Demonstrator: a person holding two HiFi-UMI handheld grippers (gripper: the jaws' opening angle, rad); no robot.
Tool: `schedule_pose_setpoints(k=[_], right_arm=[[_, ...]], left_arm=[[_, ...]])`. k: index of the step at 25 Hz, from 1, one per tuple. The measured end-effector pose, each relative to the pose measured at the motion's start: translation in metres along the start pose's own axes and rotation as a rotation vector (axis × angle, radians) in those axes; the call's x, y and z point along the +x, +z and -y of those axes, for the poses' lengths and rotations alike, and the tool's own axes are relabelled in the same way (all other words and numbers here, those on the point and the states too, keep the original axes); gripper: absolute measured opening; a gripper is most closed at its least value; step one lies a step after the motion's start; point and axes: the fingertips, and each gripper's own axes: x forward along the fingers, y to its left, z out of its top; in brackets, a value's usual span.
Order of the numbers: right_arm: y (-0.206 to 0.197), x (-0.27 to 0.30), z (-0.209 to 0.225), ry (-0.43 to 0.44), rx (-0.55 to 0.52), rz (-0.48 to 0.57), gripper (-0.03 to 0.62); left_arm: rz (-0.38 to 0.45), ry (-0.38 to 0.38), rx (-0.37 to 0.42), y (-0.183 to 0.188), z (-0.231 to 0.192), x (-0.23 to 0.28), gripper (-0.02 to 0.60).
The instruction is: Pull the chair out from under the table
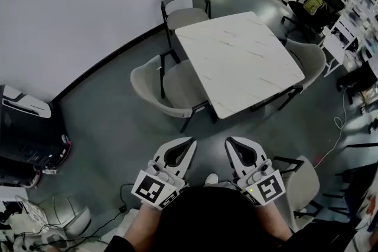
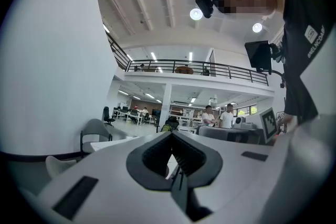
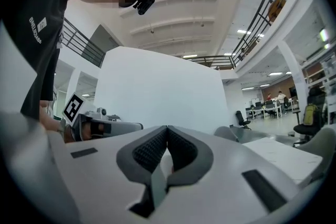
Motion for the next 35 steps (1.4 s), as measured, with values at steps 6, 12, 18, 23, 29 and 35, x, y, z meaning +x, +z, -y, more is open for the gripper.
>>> schedule_pose_setpoints(k=[6,12,18,23,29,35], right_arm=[[-0.008,-0.012,0.020,0.018,0.055,-0.005,0.012],[-0.018,-0.012,0.030,0.055,0.065,-0.025,0.012],[-0.029,0.019,0.038,0.075,0.048,-0.043,0.012],[-0.037,0.067,0.050,0.066,0.061,-0.062,0.012],[-0.044,0.137,0.063,0.043,0.063,-0.080,0.012],[-0.055,0.203,0.073,0.003,0.087,-0.106,0.012]], left_arm=[[-0.018,0.050,0.011,-0.009,0.010,0.014,0.005],[-0.043,0.104,-0.005,-0.021,0.007,0.022,0.006],[-0.036,0.126,-0.045,-0.025,-0.030,0.034,0.006],[-0.039,0.127,-0.057,-0.020,-0.084,0.046,0.006],[-0.053,0.131,-0.081,-0.014,-0.164,0.056,0.006],[-0.065,0.105,-0.081,-0.007,-0.231,0.063,0.006]])
